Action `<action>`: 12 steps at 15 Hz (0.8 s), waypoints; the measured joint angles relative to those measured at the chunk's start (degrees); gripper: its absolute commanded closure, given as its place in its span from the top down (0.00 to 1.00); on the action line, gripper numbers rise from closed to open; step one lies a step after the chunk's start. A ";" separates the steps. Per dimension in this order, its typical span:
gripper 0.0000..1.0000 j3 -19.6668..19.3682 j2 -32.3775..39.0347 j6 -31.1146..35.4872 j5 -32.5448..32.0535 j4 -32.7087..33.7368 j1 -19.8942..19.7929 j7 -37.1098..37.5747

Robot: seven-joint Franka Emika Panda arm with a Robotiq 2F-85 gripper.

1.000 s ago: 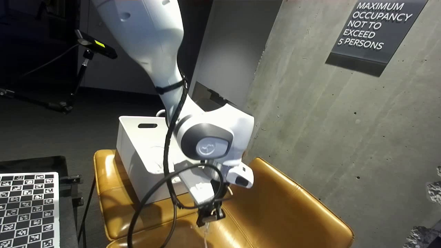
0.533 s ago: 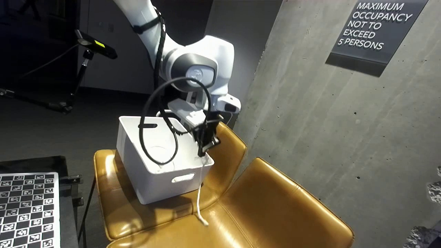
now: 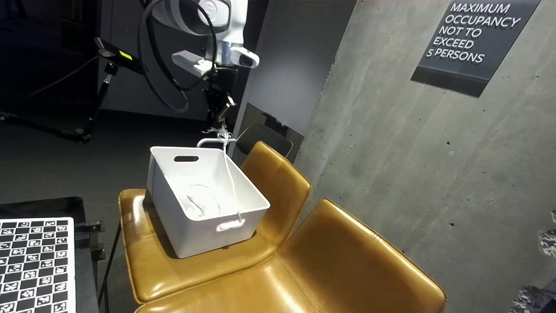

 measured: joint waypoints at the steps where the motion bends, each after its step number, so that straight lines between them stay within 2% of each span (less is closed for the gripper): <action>1: 0.01 0.65 -0.59 -0.49 0.01 -0.28 0.54 0.67; 5: 0.01 1.48 -1.02 -0.91 -0.03 -2.37 1.15 1.53; 12: 0.01 -0.16 -0.01 -0.81 -0.03 -7.89 -1.62 1.05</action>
